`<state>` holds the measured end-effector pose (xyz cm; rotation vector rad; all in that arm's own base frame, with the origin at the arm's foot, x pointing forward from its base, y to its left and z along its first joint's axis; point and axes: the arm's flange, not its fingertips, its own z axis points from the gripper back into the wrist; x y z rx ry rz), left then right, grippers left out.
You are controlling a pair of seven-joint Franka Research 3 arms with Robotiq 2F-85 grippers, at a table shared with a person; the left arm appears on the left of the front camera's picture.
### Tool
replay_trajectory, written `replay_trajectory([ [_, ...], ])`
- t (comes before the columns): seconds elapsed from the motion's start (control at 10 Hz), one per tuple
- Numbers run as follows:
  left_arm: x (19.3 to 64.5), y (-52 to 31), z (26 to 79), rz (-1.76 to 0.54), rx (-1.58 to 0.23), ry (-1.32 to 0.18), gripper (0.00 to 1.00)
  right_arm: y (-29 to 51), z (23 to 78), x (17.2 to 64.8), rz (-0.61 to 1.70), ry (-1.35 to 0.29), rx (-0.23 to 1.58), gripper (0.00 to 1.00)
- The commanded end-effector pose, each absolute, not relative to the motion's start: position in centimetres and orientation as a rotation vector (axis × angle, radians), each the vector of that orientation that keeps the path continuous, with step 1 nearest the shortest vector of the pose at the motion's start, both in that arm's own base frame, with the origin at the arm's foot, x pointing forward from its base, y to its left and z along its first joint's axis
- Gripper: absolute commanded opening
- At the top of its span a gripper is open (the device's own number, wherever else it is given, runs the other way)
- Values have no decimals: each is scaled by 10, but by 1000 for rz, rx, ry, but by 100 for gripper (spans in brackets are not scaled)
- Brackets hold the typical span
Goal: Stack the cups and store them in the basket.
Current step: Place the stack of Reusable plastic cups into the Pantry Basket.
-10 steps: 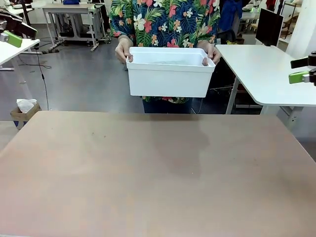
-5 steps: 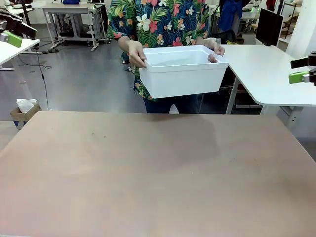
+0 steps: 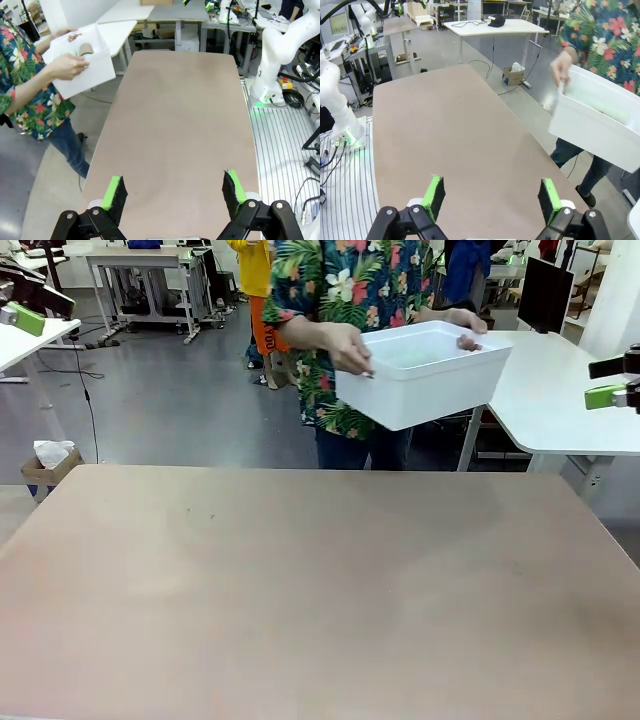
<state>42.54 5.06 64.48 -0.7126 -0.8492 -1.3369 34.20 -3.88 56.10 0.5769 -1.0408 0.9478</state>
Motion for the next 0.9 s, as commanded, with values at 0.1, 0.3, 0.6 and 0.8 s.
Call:
replay_trajectory([
  [0.1, 423, 50, 648, -1338, -705, -843, 100, -39, 561, 344, 954, -1073, 587, 100],
  [0.3, 423, 50, 648, -1338, -705, -843, 100, -39, 561, 344, 954, -1073, 587, 100],
  [0.6, 423, 50, 648, -1338, -705, -843, 100, -39, 561, 344, 954, -1073, 587, 100],
  [0.8, 423, 50, 648, -1338, -705, -843, 100, -39, 561, 344, 954, -1073, 587, 100],
])
